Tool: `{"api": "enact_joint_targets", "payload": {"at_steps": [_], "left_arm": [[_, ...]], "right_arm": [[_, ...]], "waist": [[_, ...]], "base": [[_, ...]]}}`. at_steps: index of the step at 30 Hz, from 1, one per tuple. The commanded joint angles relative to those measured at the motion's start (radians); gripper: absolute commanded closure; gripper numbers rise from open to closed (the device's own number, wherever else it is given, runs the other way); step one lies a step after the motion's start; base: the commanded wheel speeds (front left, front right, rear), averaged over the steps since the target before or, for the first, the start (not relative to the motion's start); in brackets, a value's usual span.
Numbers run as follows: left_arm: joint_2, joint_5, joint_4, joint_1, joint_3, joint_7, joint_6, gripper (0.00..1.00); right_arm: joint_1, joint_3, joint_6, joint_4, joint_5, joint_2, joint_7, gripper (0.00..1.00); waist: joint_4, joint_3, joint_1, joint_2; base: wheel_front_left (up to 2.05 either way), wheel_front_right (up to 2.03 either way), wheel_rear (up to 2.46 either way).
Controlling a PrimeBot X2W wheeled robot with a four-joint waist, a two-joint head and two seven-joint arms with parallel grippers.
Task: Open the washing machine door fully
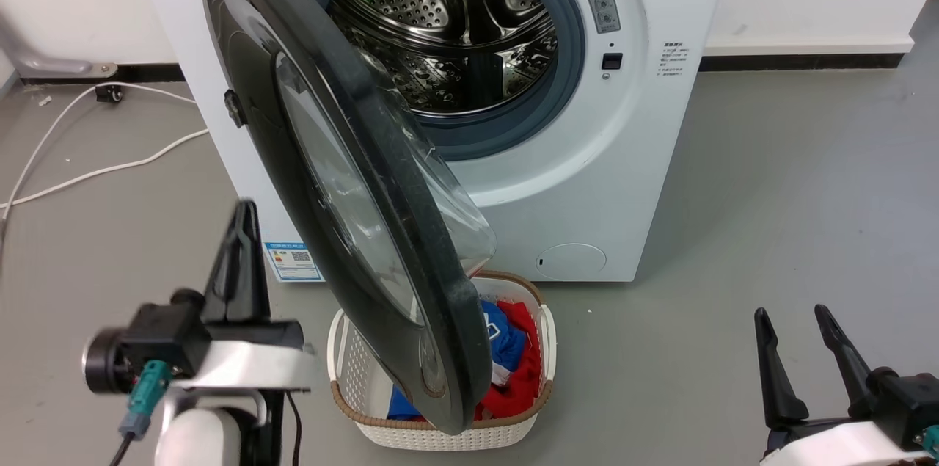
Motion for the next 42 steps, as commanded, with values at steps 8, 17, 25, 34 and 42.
{"api": "enact_joint_targets", "payload": {"at_steps": [8, 17, 25, 34, 42], "left_arm": [[-0.003, 0.031, -0.296, -0.117, -0.099, 0.024, -0.002, 1.0], [-0.008, 0.001, -0.444, -0.162, -0.304, 0.116, -0.037, 1.0], [-0.011, -0.086, -0.5, -0.083, -0.511, 0.215, -0.051, 1.0], [0.011, -0.195, -0.406, 0.065, -0.706, 0.343, -0.066, 1.0], [0.032, -0.212, -0.227, 0.104, -0.718, 0.353, -0.043, 1.0]], "right_arm": [[-0.005, -0.01, 0.0, 0.015, 0.0, 0.007, -0.01, 0.0], [-0.014, -0.011, 0.0, 0.026, 0.0, 0.007, -0.015, 0.0], [-0.011, -0.025, 0.0, 0.031, 0.001, 0.008, -0.017, 0.0], [-0.015, -0.026, 0.0, 0.039, 0.006, 0.008, -0.018, 0.0], [-0.027, -0.02, 0.0, 0.043, 0.005, 0.008, -0.013, 0.0]], "waist": [[0.018, 0.002, 0.0, 0.0], [0.017, 0.006, 0.0, 0.0], [0.02, 0.013, 0.0, 0.0], [0.025, 0.017, 0.0, 0.0], [0.02, 0.021, 0.0, 0.0]], "base": [[0.0, 0.0, 0.0], [0.0, 0.0, 0.0], [0.0, 0.0, 0.0], [0.0, 0.0, 0.0], [0.0, 0.0, 0.0]]}}
